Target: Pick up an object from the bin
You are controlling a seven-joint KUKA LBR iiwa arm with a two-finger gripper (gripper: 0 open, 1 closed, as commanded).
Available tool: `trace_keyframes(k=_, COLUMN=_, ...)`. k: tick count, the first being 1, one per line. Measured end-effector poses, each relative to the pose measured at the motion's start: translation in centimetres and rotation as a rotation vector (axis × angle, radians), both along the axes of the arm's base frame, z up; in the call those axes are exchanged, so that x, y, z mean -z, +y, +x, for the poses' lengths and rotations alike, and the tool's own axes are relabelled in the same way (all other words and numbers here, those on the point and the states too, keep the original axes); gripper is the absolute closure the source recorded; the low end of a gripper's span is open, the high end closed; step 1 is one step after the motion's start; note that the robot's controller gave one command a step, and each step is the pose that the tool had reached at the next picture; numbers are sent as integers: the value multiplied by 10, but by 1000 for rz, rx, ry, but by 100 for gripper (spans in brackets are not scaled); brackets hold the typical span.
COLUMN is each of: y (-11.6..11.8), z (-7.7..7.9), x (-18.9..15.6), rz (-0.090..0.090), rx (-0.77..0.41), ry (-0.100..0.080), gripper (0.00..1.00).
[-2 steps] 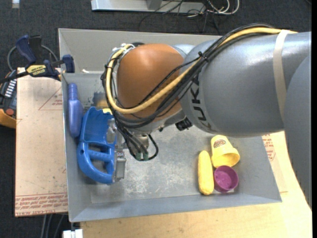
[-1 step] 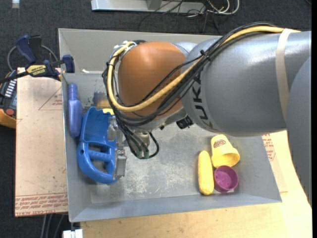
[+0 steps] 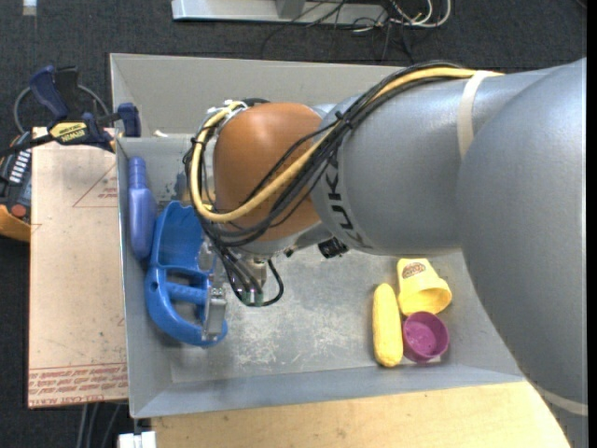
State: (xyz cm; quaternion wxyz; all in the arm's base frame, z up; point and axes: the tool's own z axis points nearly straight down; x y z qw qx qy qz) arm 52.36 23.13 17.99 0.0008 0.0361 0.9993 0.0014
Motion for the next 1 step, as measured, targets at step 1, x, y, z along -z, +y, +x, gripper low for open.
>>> trace_keyframes(k=1, y=-6, z=9, x=73, rz=-5, rx=78, ry=0, gripper=0)
